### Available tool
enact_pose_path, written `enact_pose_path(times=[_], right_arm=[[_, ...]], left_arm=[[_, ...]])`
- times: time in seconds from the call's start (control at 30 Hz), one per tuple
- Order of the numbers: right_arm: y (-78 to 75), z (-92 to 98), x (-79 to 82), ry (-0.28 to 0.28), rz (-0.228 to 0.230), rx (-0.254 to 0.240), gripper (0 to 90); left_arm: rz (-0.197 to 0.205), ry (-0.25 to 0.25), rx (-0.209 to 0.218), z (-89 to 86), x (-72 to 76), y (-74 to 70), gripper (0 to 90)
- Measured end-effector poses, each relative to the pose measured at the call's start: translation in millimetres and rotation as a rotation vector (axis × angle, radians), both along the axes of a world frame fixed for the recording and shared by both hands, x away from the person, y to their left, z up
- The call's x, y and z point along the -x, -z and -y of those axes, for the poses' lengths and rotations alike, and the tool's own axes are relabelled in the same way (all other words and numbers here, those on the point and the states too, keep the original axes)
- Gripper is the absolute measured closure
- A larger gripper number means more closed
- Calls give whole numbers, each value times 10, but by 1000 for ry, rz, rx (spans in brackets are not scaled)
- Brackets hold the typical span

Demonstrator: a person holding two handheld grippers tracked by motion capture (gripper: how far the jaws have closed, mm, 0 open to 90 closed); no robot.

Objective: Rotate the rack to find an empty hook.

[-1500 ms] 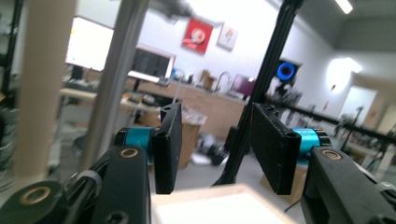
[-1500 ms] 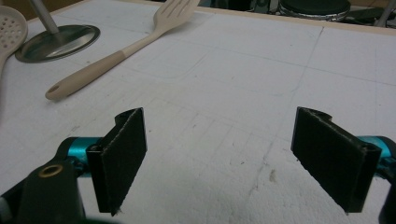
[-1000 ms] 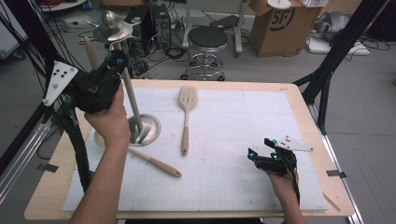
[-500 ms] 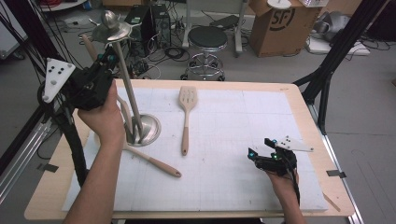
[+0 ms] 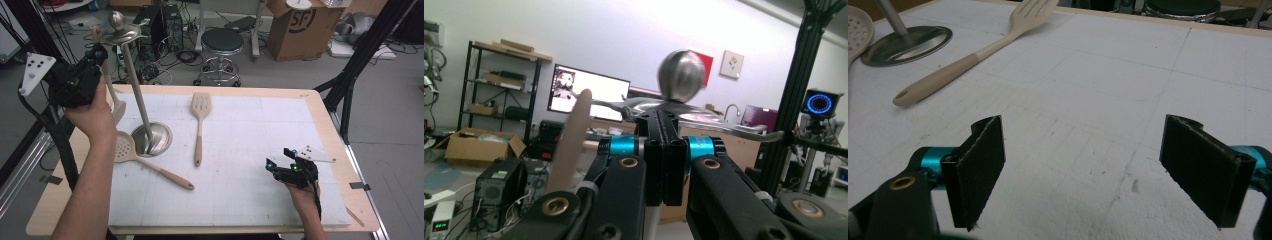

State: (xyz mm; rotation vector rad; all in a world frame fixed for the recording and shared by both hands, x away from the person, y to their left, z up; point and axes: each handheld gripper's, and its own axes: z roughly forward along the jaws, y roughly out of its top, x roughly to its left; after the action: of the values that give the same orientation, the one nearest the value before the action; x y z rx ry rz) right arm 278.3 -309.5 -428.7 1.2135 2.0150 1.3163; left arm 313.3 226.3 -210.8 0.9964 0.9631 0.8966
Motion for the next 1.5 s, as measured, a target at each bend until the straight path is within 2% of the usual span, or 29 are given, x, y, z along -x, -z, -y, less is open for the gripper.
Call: enact_pose_path(times=[0.17,0.3,0.57,0.67,0.83,0.93,1.03,1.27,1.37,1.5], right_arm=[[3,-1,0,0,-1,1,172],[2,-1,0,0,0,2,172],[-1,4,0,5,2,0,172],[-8,11,4,9,5,-7,172],[-5,23,0,11,9,-6,172],[-10,23,4,13,5,-11,172],[-14,29,4,14,11,-10,172],[-6,34,2,18,7,-11,172],[-10,25,7,16,5,-13,172],[-2,29,0,14,4,-6,172]], left_arm=[[-13,5,0,-64,-69,-21,898],[-34,37,30,-71,-60,0,898],[-15,78,28,197,130,119,897],[2,98,11,300,186,92,897],[26,132,11,431,256,20,897],[37,116,2,462,249,-29,897],[30,96,-5,438,211,-66,897],[22,55,-2,292,157,-67,897],[21,46,12,226,127,-62,897],[12,28,6,148,71,-57,897]])
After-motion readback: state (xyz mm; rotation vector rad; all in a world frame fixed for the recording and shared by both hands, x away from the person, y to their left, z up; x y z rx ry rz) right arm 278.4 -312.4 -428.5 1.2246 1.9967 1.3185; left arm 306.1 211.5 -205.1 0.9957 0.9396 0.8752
